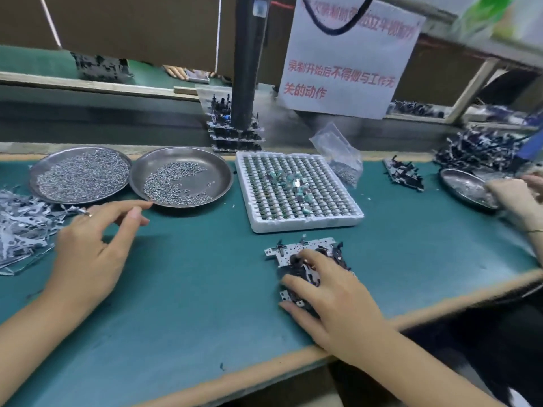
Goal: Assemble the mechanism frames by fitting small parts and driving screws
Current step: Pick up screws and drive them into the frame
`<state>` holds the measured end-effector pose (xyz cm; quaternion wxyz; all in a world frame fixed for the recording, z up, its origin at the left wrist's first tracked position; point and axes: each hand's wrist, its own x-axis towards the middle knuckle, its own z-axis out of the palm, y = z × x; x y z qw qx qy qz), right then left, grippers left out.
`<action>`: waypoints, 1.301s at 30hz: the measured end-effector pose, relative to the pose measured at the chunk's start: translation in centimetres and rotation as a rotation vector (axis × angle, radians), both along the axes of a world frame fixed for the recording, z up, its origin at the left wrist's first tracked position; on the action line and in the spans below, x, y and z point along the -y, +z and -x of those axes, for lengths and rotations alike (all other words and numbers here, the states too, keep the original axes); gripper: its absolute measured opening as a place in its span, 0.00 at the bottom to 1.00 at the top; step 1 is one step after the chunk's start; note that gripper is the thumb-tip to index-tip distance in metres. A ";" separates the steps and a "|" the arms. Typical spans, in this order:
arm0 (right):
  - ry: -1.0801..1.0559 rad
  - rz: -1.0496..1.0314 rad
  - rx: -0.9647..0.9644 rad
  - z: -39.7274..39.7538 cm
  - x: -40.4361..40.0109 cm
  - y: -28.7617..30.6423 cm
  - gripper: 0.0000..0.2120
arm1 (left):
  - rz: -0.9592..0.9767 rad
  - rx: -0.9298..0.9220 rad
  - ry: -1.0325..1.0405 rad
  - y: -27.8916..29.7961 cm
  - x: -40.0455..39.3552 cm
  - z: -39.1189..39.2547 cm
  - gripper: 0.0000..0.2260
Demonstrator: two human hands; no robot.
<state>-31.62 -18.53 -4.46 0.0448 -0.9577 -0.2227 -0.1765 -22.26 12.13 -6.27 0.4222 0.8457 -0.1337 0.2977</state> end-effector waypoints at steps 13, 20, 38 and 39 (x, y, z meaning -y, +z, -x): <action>-0.365 0.005 0.106 -3.8 6.1 0.9 0.11 | -0.024 -0.008 -0.022 0.0 0.4 0.0 0.09; 0.215 -0.275 0.138 -7.4 -6.4 0.5 0.07 | -0.035 -0.031 0.029 1.0 1.2 0.5 0.11; 0.388 -0.611 0.101 -13.3 -12.0 -1.8 0.13 | -0.377 -0.236 0.087 8.8 5.2 -14.8 0.12; 0.384 -0.623 0.088 -13.4 -11.9 -1.9 0.13 | -0.394 -0.279 0.073 9.0 5.7 -16.3 0.14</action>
